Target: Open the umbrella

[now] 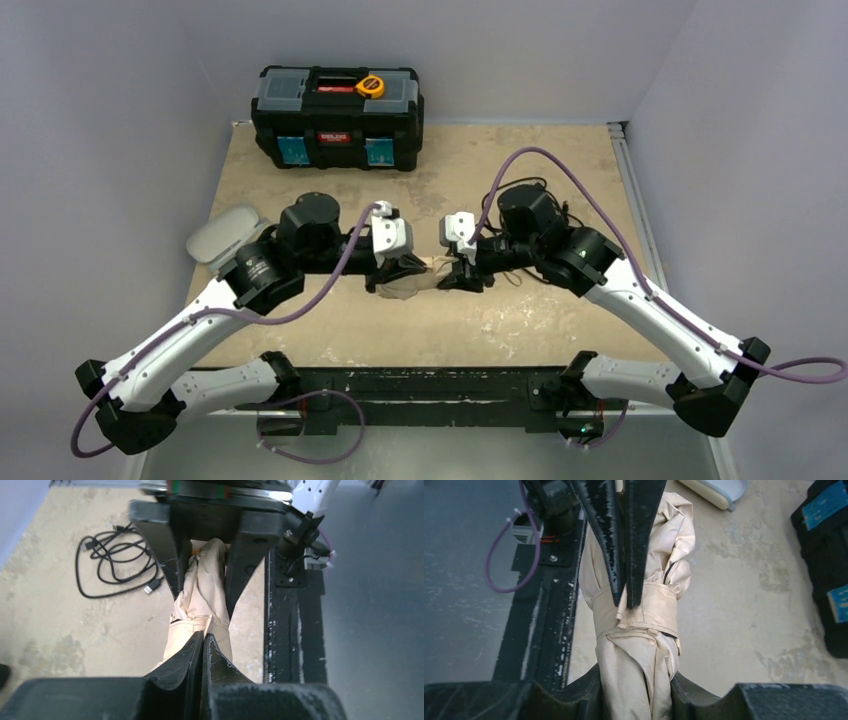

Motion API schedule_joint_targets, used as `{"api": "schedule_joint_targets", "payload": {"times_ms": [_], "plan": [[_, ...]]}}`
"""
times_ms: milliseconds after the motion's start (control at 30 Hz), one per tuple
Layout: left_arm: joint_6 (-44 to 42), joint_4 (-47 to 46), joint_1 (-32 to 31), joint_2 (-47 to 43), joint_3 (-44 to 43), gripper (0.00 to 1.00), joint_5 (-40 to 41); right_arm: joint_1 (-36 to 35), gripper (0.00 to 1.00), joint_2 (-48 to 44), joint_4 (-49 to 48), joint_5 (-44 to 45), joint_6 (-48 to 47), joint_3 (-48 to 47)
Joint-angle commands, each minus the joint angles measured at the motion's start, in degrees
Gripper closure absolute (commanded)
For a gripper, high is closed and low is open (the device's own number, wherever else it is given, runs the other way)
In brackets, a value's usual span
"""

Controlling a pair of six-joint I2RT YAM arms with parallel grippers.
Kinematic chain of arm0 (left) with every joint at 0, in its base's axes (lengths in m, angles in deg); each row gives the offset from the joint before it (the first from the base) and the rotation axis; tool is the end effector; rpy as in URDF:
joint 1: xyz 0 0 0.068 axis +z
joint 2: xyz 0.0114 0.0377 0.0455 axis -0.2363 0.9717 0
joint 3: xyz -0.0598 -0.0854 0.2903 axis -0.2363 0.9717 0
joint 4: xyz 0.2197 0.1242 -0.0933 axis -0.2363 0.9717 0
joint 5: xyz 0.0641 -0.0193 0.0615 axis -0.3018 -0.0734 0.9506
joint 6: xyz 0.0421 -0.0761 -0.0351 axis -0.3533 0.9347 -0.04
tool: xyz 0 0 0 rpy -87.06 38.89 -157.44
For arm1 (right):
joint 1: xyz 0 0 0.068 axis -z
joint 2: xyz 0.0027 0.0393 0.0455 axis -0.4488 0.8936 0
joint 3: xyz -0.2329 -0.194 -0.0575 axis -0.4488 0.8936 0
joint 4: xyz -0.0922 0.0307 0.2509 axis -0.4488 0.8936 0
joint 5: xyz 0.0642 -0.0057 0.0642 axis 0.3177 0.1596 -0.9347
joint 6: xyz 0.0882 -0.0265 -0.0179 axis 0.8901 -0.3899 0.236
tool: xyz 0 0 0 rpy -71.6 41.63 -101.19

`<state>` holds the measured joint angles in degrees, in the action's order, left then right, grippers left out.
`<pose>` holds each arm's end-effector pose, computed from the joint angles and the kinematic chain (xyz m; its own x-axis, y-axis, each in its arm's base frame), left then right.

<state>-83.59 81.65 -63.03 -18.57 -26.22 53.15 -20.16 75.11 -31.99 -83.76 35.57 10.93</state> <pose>0.1190 -0.2026 0.4212 0.0396 0.2900 -0.9562 0.9857 0.1457 0.0851 0.1380 0.2186 0.3914 0.0895 -0.4491 -0.8890 -0.9950 -0.0002 -0.1001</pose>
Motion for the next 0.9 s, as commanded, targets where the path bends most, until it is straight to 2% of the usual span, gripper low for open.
{"api": "schedule_joint_targets", "payload": {"times_ms": [0,133,333,367,400,433,500,533,567,733,800,867], "plan": [[11.8,0.4,7.7,3.0,-2.8,1.0,3.2,-2.5,1.0,-4.6,-2.9,-3.0,-8.3,0.4],[18.8,1.1,10.0,5.6,-4.2,1.0,7.3,-4.4,1.0,-5.8,-1.3,-0.7,-14.4,1.2],[21.5,3.4,11.9,8.1,-3.7,1.0,14.2,-5.6,1.0,-7.6,-2.3,1.3,-19.3,2.4],[22.2,2.6,13.7,8.0,-3.5,1.0,9.5,-5.6,1.0,-7.4,-3.2,1.9,-16.8,2.3],[22.5,-0.4,16.5,7.3,-2.5,1.0,0.2,-5.6,1.0,-6.8,-2.8,0.9,-14.9,1.5],[21.2,-3.4,17.7,4.7,-1.1,1.0,-5.9,-5.6,1.0,-6.0,-2.4,-0.4,-13.7,0.7],[14.1,-6.7,17.8,-0.4,1.4,0.58,-9.7,-5.6,1.0,-4.7,-2.2,-1.0,-9.5,0.0],[11.5,-7.8,17.8,-2.8,2.4,0.43,-9.1,-5.5,1.0,-4.5,-2.0,-1.4,-8.6,0.1],[9.7,-7.6,17.8,-4.2,2.4,0.37,-7.7,-5.5,1.0,-4.6,-3.0,-1.7,-5.9,0.8],[-5.3,6.8,15.4,-4.6,-4.2,0.34,-21.0,-5.3,1.0,-4.1,-5.1,-2.6,1.8,2.3],[-11.9,12.9,10.1,-4.7,-5.1,0.34,-20.5,-5.0,1.0,-3.5,-5.9,-3.5,3.9,2.2],[-15.4,14.9,4.6,-5.0,-4.2,0.34,-17.1,-4.3,1.0,-3.0,-6.6,-4.8,5.2,2.1]]}}
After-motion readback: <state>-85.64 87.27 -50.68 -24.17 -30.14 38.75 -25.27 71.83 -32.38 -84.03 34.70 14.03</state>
